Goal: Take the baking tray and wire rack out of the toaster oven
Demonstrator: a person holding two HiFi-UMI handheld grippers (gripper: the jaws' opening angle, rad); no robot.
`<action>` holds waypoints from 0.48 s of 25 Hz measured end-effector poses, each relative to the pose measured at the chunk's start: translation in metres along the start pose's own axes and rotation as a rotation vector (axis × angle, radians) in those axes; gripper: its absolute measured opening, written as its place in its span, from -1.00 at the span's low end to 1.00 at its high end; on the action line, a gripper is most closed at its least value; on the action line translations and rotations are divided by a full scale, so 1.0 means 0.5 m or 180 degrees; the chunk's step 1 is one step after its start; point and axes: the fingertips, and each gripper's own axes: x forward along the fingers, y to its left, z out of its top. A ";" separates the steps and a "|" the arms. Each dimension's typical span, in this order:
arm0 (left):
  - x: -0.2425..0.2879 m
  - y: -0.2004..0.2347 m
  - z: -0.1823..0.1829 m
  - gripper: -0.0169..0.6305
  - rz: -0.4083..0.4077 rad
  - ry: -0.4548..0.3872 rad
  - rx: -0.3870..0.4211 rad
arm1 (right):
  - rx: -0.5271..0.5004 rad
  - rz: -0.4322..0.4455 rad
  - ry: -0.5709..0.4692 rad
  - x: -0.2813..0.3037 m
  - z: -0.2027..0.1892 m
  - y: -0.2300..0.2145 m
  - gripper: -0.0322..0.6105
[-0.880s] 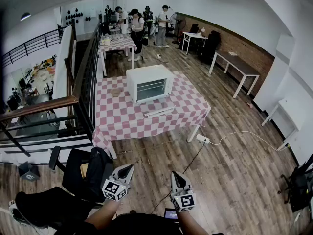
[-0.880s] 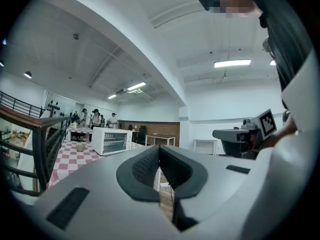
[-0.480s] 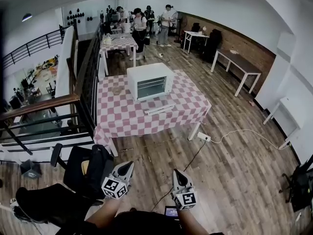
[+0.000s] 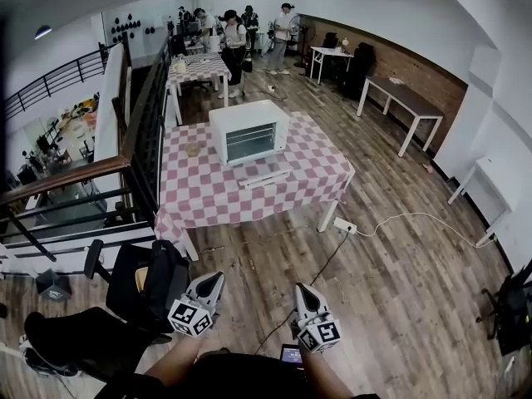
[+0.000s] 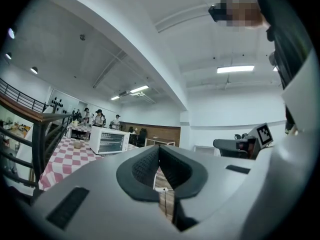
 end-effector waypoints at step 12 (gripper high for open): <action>0.048 -0.011 -0.018 -0.97 0.0086 0.0043 0.0008 | 0.0159 -0.0028 0.0055 0.001 -0.001 -0.059 -0.89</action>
